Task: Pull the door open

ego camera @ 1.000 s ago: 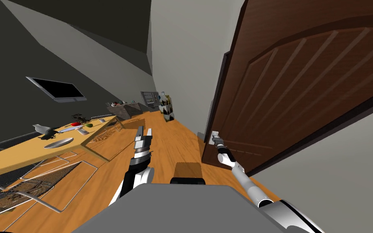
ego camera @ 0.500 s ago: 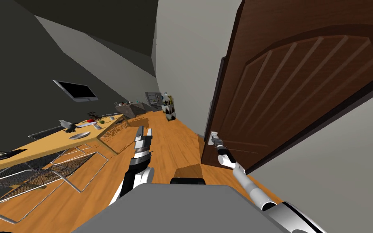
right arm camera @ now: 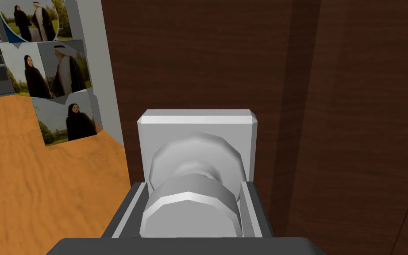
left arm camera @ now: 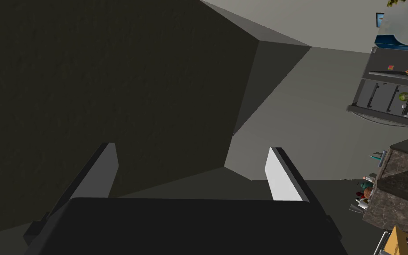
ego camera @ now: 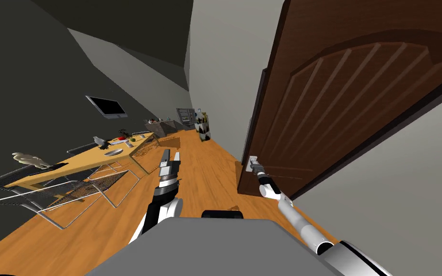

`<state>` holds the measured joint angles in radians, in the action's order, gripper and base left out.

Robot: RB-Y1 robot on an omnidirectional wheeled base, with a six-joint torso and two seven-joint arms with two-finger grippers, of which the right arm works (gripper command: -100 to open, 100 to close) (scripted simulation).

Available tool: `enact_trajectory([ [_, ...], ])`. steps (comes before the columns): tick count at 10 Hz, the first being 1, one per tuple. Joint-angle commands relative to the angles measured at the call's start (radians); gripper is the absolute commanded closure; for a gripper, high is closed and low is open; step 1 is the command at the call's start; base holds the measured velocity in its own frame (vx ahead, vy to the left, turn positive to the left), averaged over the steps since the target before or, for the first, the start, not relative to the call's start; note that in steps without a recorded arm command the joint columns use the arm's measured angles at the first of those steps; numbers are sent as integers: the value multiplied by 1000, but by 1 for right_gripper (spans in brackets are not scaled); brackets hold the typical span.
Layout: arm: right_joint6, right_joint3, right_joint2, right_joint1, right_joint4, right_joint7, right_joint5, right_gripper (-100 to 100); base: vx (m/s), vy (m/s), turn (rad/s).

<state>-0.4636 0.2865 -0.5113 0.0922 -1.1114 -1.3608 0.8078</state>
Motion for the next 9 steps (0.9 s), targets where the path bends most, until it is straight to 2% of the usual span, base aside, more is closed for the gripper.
enact_trajectory([
  [1,-4,23,-15,-9,-13,-19,-4,100,-201,-91,100],
  [4,-15,59,-44,-21,-36,-51,-10,100,-203,-84,88],
  [5,-17,67,-50,-24,-40,-58,-11,100,-185,-80,69],
  [6,-15,62,-44,-20,-34,-52,-11,100,-77,-30,26],
  [9,-39,108,-87,-41,-60,-91,-16,100,-172,-80,109],
])
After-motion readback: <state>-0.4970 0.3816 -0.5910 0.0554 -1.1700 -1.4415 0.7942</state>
